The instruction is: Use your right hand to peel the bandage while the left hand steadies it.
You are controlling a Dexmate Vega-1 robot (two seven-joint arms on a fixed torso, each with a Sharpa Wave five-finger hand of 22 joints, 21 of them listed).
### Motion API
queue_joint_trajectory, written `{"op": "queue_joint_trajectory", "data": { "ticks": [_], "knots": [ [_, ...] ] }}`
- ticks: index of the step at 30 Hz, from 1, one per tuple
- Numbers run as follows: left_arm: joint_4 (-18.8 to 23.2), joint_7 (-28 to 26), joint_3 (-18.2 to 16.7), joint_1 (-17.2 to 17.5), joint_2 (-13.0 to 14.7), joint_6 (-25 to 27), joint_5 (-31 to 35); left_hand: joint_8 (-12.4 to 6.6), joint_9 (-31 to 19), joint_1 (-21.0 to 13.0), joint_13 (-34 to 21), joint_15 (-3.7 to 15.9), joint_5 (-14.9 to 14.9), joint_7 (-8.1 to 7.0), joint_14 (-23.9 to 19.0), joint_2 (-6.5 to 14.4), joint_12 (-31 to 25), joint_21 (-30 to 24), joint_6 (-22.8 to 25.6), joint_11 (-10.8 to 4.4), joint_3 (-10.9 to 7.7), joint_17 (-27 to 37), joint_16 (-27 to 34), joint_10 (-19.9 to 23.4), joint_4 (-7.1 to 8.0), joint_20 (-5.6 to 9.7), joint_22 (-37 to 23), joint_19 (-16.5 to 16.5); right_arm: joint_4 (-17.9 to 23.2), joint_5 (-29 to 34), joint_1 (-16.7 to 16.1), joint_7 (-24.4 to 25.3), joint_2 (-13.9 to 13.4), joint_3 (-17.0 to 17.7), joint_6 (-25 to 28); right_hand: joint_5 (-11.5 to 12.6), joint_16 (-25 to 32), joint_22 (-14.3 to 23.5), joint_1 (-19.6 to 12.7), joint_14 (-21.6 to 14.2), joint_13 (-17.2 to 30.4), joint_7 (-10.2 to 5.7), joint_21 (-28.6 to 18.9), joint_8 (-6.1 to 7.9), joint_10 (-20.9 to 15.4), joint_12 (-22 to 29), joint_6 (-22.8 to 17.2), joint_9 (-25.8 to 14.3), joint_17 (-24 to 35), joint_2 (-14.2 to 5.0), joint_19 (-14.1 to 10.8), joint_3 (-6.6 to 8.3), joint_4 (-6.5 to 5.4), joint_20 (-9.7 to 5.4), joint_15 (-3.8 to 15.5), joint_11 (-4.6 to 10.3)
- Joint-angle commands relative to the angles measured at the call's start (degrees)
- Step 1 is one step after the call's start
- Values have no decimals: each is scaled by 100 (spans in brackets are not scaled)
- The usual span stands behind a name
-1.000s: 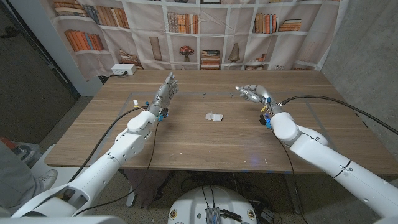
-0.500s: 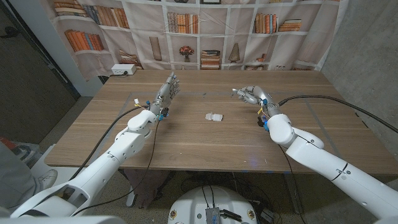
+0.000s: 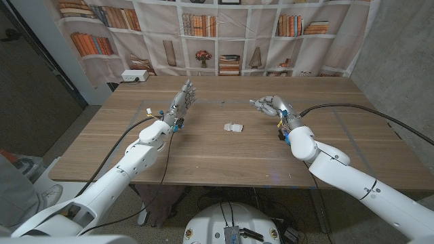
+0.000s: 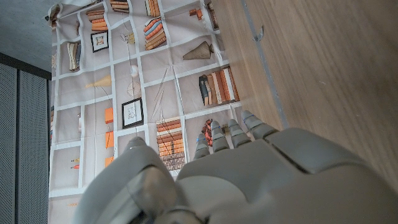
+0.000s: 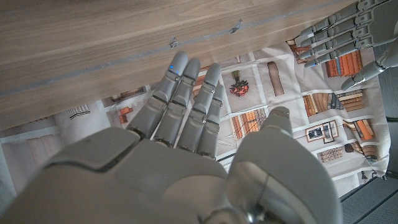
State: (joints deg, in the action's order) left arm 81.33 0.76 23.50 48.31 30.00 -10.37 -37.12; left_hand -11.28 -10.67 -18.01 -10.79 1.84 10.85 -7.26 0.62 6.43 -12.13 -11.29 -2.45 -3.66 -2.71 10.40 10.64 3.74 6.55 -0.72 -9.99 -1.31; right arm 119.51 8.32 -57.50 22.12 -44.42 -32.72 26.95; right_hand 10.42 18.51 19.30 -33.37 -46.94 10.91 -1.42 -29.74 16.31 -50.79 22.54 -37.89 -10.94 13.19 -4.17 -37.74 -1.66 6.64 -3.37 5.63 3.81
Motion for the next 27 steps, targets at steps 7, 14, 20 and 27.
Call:
{"op": "queue_joint_trajectory", "data": {
  "ticks": [7,14,20,27],
  "knots": [
    [5,48,31,-39,3,5,20,-41,-12,-12,-31,112,55,-1,1,22,-86,-10,72,-43,23,14,14,267,4,-23,-28,-8,185,623,78,69,169,-273,662,38,22,52,-55,-223,-3,-34,-118,23,-225,-2,-228,-15,25,-17,-33,24,25,-19,710,35],
    [71,14,20,14,21,4,20,-42,-11,-12,-32,115,54,1,-3,23,-80,-10,85,-19,24,14,15,268,4,-19,-28,-8,160,829,64,106,161,-393,597,34,29,54,-67,-293,-3,-19,-154,20,-283,-5,-280,-14,29,-10,-62,24,33,-43,704,43],
    [146,-63,-6,105,16,-13,2,-38,-11,-11,-32,107,54,0,-6,23,-73,-11,87,-33,26,14,16,265,3,-21,-28,-9,197,1198,137,-31,110,-617,773,29,27,57,-32,-334,-2,-53,-176,19,-328,-12,-337,-15,36,18,-53,0,20,-46,693,59],
    [207,-115,-23,202,19,-20,-25,-33,-11,-10,-33,113,53,-2,-7,22,-69,-12,84,-35,29,14,17,269,2,-13,-28,-12,248,1547,206,-201,97,-777,1042,34,13,64,138,-420,3,-368,-252,108,-450,-43,-753,-27,71,33,-44,-69,-68,-53,698,165]
  ]
}}
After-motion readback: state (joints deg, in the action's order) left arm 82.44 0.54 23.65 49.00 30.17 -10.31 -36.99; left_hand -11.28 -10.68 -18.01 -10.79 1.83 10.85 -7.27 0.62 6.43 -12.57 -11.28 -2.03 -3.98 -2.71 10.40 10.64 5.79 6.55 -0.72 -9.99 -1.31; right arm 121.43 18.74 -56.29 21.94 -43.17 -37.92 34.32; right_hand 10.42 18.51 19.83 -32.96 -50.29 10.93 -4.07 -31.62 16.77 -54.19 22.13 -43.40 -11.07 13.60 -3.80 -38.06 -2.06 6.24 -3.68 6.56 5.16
